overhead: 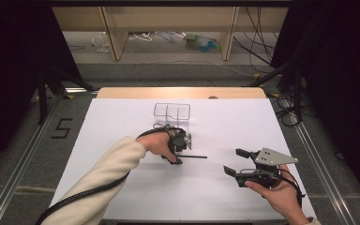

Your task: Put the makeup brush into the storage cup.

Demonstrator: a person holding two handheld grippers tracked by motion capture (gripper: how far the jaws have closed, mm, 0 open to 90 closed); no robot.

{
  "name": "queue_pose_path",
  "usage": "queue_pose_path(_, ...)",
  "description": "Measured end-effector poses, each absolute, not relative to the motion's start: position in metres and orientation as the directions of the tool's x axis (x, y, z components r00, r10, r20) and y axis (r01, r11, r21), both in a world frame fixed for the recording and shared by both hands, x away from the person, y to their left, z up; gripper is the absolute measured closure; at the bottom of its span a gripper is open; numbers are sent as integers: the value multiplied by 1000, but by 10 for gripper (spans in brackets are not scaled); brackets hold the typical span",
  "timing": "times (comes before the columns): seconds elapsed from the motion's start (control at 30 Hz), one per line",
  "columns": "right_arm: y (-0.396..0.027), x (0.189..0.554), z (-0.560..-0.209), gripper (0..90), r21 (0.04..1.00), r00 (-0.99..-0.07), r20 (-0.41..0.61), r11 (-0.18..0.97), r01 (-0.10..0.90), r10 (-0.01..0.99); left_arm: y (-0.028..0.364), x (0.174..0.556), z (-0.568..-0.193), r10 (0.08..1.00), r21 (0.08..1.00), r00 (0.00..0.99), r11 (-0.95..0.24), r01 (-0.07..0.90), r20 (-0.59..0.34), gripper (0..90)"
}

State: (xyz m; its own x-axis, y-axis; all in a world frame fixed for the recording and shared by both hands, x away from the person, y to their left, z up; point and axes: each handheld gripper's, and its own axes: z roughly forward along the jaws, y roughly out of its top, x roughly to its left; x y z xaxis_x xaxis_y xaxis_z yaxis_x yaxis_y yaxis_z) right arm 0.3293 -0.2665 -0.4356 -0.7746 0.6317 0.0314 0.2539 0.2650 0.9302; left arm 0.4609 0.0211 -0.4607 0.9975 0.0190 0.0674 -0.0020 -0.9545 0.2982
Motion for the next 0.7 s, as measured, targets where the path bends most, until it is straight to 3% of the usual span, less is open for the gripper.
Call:
queue_pose_path(0.17, -267, 329, -435, 224, 929, -774, 32, 268, 257, 632, 19, 466, -461, 41, 280, 999, -959, 37, 8, 524)
queue_pose_path(0.43, -267, 329, -435, 225, 930, -774, 31, 266, 254, 632, 12, 466, -459, 32, 232, 999, -972, 33, -7, 564)
queue_pose_path(0.7, -267, 329, -436, 226, 929, -776, 31, 268, 255, 630, 6, 459, -457, -4, 178, 1000, -984, -4, -2, 728)
